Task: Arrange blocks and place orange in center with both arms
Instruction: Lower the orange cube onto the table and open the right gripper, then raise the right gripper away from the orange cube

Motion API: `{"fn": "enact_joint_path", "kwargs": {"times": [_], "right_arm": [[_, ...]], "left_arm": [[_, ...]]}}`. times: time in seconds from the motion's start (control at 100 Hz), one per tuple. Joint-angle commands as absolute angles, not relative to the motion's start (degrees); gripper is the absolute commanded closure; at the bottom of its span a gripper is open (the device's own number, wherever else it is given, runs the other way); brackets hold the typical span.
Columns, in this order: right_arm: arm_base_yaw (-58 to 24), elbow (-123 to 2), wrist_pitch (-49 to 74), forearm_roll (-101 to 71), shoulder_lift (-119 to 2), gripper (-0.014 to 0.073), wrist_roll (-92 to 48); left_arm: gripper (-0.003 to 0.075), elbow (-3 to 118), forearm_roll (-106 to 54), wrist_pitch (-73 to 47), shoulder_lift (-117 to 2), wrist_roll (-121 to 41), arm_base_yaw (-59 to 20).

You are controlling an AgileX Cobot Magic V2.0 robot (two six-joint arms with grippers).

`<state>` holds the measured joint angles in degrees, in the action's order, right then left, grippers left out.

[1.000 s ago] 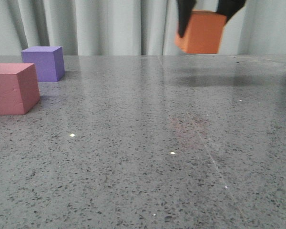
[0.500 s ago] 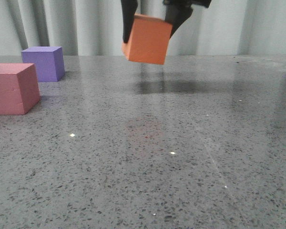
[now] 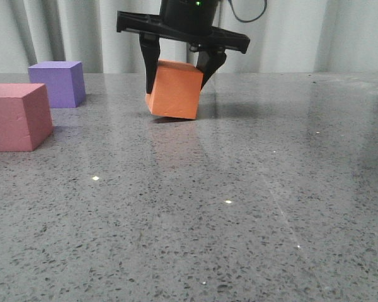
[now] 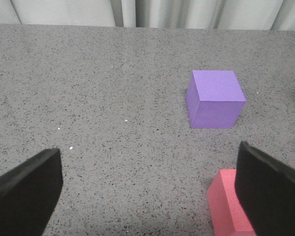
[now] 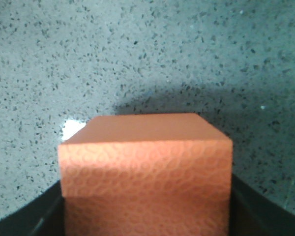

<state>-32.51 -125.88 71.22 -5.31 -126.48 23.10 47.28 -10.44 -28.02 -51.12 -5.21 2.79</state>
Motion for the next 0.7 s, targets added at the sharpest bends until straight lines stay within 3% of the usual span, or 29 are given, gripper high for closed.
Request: {"fn": "enact_joint_path", "kwargs": {"times": [0.0, 0.07, 0.19, 0.69], "right_arm": [[-32.5, -127.9, 73.7, -6.0, -122.9, 0.0102, 23.0], [-32.5, -127.9, 73.6, -6.0, -122.9, -0.0022, 23.0], [-32.5, -127.9, 73.7, -6.3, -122.6, 0.0023, 23.0], [-33.6, -127.8, 76.0, -6.2, -115.6, 0.0025, 20.5]], "left_arm": [[0.0041, 49.2, -11.3, -24.2, -50.6, -4.7, 2.8], [0.0041, 49.2, -11.3, -24.2, -50.6, -4.7, 2.8], [0.0041, 49.2, -11.3, -24.2, -50.6, -4.7, 2.8], [0.0041, 49.2, -11.2, -23.8, -50.6, -4.7, 2.8]]}}
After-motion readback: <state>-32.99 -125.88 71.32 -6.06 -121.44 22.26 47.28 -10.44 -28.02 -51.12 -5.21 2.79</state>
